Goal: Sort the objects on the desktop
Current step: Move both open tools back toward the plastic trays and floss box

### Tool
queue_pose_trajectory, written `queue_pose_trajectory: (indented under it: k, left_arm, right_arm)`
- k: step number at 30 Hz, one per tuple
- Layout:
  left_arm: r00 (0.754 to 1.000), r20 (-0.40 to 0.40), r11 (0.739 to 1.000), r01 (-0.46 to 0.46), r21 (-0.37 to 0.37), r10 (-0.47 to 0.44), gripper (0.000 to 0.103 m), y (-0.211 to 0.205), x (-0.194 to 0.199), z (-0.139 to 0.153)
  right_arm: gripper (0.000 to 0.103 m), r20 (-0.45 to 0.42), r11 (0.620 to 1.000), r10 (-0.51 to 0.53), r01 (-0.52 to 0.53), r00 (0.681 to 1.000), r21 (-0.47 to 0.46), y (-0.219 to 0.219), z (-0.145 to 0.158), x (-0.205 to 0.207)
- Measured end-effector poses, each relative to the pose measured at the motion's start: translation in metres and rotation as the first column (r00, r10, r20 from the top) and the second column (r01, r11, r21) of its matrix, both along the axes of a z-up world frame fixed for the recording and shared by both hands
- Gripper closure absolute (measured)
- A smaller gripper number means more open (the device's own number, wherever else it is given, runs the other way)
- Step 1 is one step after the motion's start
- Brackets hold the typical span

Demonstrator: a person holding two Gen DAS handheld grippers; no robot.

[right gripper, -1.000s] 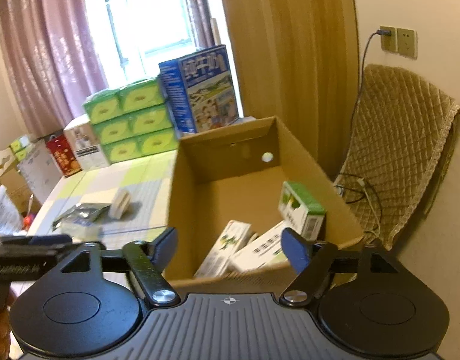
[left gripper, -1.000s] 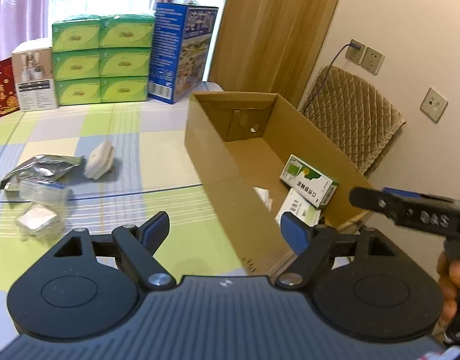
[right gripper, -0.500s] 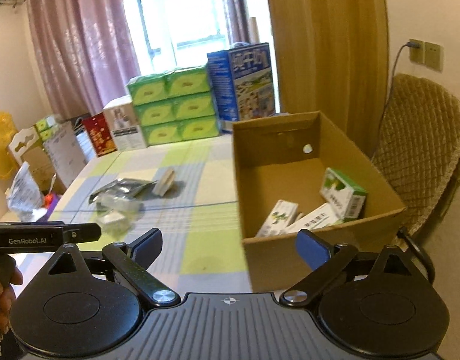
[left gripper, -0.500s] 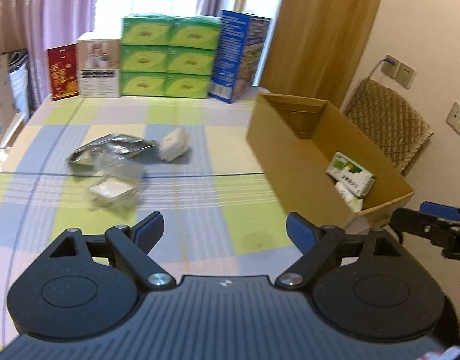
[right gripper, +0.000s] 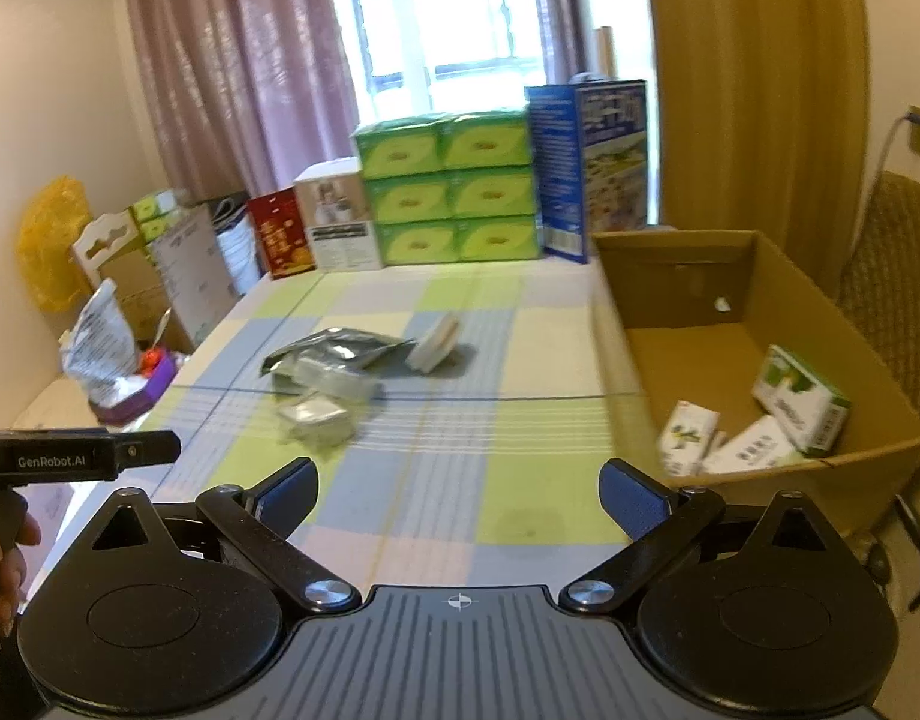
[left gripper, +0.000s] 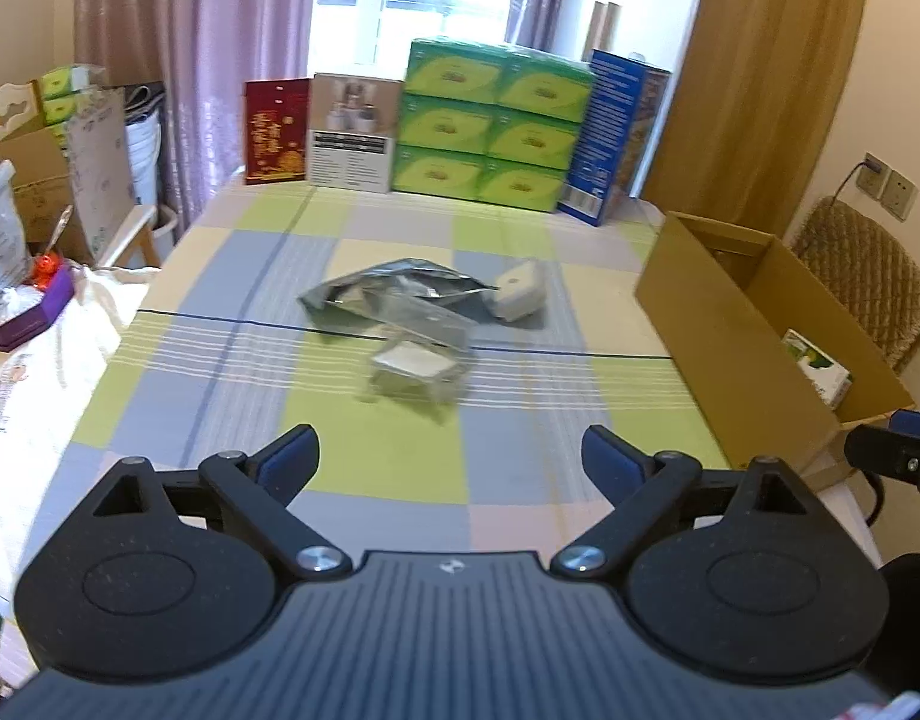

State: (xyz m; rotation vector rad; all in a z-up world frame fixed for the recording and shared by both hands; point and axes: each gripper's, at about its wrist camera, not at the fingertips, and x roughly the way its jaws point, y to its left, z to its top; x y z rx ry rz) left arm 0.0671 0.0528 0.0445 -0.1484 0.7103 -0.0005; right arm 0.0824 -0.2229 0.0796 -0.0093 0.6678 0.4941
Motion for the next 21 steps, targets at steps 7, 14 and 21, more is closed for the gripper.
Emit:
queue_pose_trajectory:
  k: [7, 14, 21]
  left_arm:
    - [1.0, -0.01, 0.999, -0.011, 0.04, 0.012, 0.01, 0.029, 0.007, -0.007]
    - [1.0, -0.031, 0.999, 0.001, 0.052, 0.0, 0.009, 0.053, 0.032, -0.024]
    - [0.999, -0.034, 0.996, 0.035, 0.086, -0.032, 0.009, 0.068, 0.069, -0.046]
  right_arm:
    - [0.005, -0.007, 0.999, 0.044, -0.044, 0.999, -0.014, 0.033, -0.014, 0.012]
    - [0.005, -0.012, 0.994, 0.112, -0.112, 0.994, -0.017, 0.067, -0.04, 0.034]
    - [0.005, -0.017, 0.979, 0.199, -0.2, 0.98, -0.043, 0.099, -0.073, 0.068]
